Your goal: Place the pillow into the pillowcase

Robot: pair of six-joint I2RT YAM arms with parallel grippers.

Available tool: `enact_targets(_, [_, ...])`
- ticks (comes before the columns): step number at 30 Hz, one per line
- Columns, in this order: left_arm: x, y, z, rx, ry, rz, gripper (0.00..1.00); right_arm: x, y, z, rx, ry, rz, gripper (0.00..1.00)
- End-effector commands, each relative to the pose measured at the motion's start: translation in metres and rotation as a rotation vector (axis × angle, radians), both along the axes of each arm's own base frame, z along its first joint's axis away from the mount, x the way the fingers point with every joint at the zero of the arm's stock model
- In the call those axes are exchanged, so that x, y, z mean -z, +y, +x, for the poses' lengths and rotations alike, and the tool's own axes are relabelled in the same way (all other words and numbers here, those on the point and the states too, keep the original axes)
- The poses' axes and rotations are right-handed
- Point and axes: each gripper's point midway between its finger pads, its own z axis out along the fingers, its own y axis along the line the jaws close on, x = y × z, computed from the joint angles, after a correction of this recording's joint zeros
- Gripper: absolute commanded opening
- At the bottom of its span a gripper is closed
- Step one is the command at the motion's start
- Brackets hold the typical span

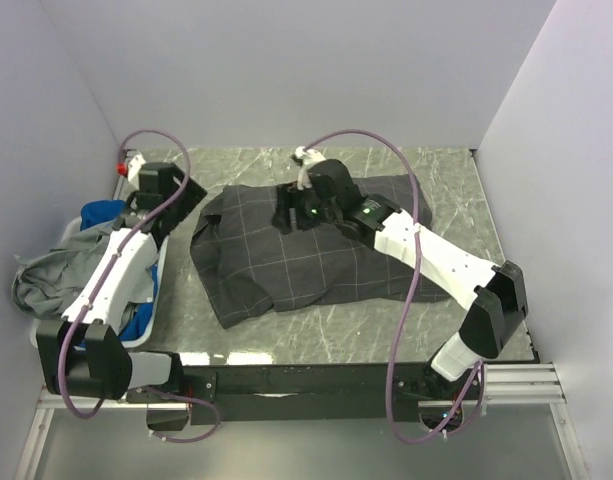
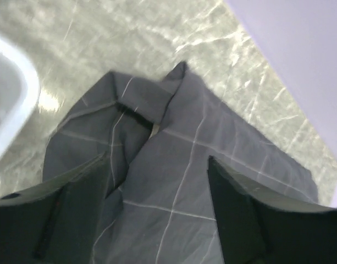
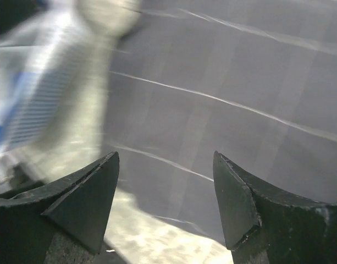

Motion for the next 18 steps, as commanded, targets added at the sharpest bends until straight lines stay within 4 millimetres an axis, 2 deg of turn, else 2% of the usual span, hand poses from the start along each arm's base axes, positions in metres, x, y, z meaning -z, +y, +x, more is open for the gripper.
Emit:
enact_targets(1, [0.061,-0.006,-0.029,-0.099,0.112,-0.009,0.72,0.036,-0.071,0.040,0.235,0.007,-0.079,0.76])
enact_targets(2, [0.068,-0.016,-0.030,-0.069,0.114,-0.052,0.71,0.052,-0.080,0.039,0.247,0.039,-0.093,0.76])
enact_targets(4, [0.081,-0.025,-0.023,-0.057,0.116,-0.103,0.65,0.062,-0.100,0.051,0.294,0.048,-0.085,0.76])
enact_targets(5, [0.084,-0.026,-0.020,-0.058,0.121,-0.109,0.65,0.075,-0.107,0.050,0.305,0.067,-0.100,0.76])
enact_targets(8, [0.082,-0.027,0.005,-0.058,0.089,-0.121,0.63,0.092,-0.122,0.057,0.329,0.084,-0.103,0.75])
enact_targets(9, [0.078,-0.026,0.018,-0.063,0.060,-0.126,0.64,0.096,-0.124,0.058,0.333,0.091,-0.107,0.75])
enact_targets(13, [0.073,-0.028,0.043,-0.064,-0.009,-0.180,0.70,0.104,-0.132,0.064,0.352,0.094,-0.095,0.75])
enact_targets(14, [0.084,-0.027,0.047,-0.072,0.014,-0.190,0.70,0.108,-0.134,0.065,0.360,0.102,-0.094,0.75])
enact_targets(18, [0.093,-0.026,0.064,-0.081,-0.011,-0.257,0.75,0.121,-0.143,0.069,0.374,0.115,-0.098,0.75])
